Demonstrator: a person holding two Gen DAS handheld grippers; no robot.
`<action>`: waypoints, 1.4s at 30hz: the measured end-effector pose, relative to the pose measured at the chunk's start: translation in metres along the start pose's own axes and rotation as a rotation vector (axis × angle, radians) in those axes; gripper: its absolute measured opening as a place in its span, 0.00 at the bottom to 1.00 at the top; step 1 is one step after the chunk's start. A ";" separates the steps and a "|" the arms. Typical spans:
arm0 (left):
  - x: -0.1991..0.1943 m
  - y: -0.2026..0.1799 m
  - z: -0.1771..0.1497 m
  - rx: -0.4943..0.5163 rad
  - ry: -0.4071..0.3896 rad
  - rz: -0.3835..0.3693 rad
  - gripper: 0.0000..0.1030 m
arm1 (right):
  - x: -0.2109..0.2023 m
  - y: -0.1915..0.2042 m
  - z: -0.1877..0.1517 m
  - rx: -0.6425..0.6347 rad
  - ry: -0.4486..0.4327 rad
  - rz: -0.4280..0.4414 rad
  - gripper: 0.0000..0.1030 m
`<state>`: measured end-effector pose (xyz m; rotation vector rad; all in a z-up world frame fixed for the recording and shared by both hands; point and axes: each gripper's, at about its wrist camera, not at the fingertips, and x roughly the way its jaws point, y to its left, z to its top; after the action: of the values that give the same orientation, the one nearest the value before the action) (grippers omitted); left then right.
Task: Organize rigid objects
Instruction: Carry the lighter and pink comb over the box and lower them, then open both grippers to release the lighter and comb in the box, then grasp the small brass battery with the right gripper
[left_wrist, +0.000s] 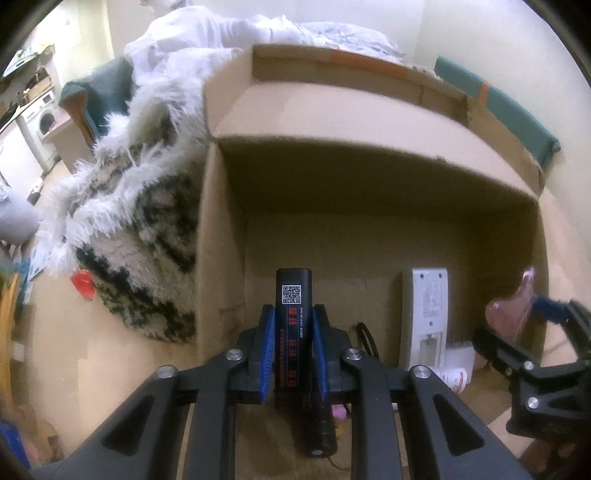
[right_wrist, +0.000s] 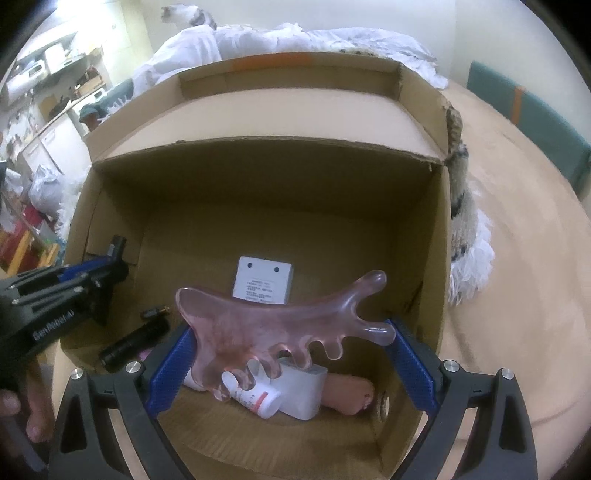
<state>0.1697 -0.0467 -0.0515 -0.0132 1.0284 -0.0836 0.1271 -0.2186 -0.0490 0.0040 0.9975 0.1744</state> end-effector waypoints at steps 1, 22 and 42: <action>-0.001 0.002 0.001 -0.004 -0.004 0.003 0.17 | 0.001 0.000 0.000 0.003 0.002 0.004 1.00; -0.007 -0.016 -0.003 0.037 -0.005 -0.009 0.62 | -0.002 -0.011 0.003 0.094 0.000 0.111 1.00; -0.056 -0.010 -0.016 0.034 -0.050 0.059 0.65 | -0.046 -0.017 -0.022 0.121 -0.062 0.082 1.00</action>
<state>0.1263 -0.0524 -0.0111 0.0461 0.9771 -0.0466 0.0863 -0.2437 -0.0239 0.1600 0.9455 0.1881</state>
